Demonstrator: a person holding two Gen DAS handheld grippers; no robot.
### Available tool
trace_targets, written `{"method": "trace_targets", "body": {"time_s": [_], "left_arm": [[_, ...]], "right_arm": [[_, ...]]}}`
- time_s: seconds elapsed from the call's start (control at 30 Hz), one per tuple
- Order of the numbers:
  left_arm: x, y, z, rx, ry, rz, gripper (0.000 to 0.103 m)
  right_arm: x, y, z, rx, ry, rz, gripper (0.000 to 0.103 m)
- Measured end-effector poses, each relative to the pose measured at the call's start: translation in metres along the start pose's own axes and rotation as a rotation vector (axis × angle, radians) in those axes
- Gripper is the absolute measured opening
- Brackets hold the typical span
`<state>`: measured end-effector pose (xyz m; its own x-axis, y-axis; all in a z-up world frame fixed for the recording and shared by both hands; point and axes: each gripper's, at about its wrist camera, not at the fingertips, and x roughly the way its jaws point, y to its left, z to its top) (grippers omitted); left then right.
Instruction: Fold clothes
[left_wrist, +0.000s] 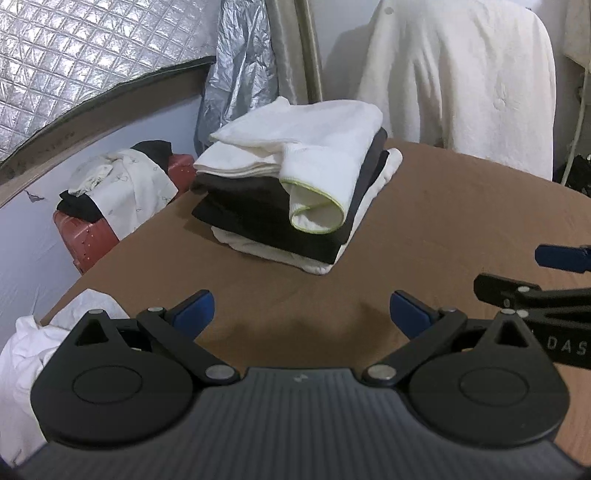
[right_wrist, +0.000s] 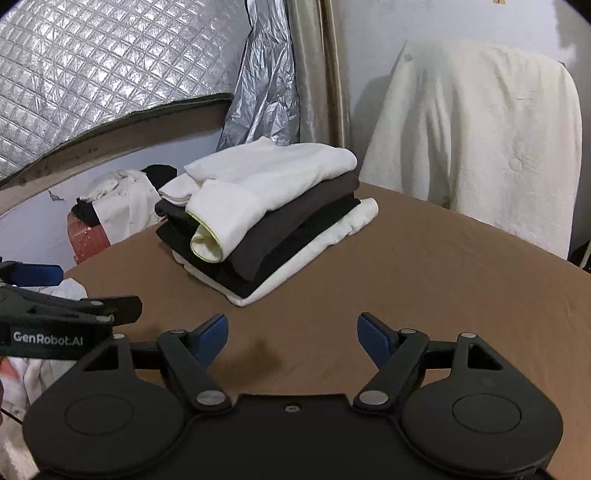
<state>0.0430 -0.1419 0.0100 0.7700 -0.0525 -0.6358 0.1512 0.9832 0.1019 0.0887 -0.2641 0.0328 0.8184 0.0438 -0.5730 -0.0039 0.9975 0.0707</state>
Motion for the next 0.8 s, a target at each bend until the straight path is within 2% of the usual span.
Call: {"method": "trace_targets", "body": {"time_s": [0.8], "left_arm": [[-0.0007,0.0012,-0.0047,0.012,0.007,0.009,0.103]], "right_arm": [[-0.0058,0.0046,-0.0048,-0.026,0.001,-0.026,0.084]]}}
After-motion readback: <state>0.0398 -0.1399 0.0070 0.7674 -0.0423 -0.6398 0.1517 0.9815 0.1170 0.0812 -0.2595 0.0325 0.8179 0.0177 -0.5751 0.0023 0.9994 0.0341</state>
